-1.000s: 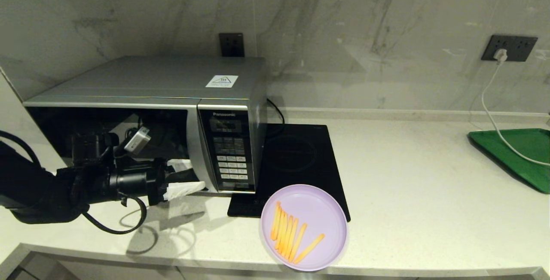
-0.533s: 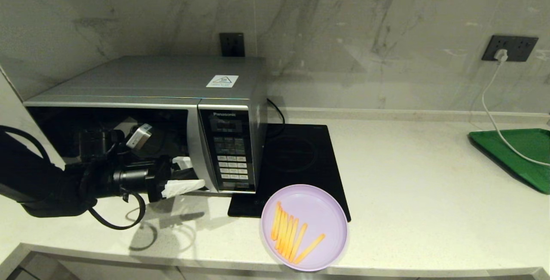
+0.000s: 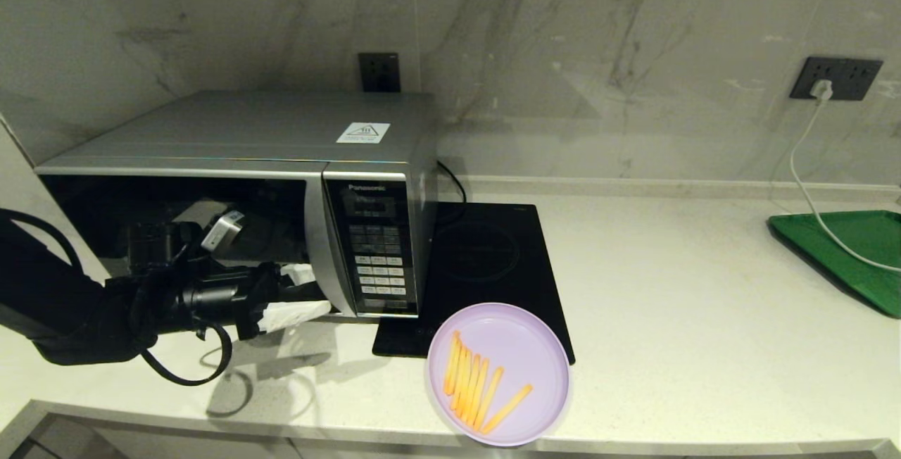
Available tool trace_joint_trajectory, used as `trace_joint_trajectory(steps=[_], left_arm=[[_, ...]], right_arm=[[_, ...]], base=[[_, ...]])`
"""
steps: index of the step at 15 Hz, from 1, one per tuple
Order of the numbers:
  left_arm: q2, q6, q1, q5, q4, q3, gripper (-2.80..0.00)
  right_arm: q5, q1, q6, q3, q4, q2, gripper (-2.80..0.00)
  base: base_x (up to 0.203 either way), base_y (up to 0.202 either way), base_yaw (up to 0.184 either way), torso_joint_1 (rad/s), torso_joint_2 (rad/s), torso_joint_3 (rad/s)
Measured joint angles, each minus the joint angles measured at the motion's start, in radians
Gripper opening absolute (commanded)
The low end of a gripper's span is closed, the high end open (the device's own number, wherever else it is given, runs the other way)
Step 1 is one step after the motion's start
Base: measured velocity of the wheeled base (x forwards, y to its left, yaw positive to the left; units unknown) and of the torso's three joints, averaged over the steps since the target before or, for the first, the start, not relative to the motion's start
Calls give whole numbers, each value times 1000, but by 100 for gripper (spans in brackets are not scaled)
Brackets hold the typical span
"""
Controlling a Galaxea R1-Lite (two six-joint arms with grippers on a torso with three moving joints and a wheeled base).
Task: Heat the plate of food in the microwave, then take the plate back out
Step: Open the microwave oven
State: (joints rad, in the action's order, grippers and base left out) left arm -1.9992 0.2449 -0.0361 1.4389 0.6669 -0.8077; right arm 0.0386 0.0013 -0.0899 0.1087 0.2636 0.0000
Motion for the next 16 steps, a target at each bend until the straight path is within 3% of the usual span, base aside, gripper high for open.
trace_joint_trajectory(steps=[3, 7, 11, 14, 15, 16], left_arm=[[39, -35, -24, 81, -9, 41, 0], [56, -50, -75, 90, -3, 61, 0], [54, -30, -126, 69, 7, 98, 0], [67, 48, -197, 37, 19, 162, 0], [77, 64, -234, 30, 19, 177, -280], [95, 72, -273, 27, 19, 195, -280]], right_arm=[[-1, 0, 0, 0, 0, 0, -280], [0, 0, 0, 0, 0, 0, -280], [-1, 0, 0, 0, 0, 0, -280], [0, 0, 0, 0, 0, 0, -280], [0, 0, 0, 0, 0, 0, -280], [0, 0, 0, 0, 0, 0, -280]], base=[[0, 0, 0, 0, 0, 0], [0, 0, 0, 0, 0, 0], [0, 0, 0, 0, 0, 0], [0, 0, 0, 0, 0, 0], [0, 0, 0, 0, 0, 0], [0, 0, 0, 0, 0, 0]])
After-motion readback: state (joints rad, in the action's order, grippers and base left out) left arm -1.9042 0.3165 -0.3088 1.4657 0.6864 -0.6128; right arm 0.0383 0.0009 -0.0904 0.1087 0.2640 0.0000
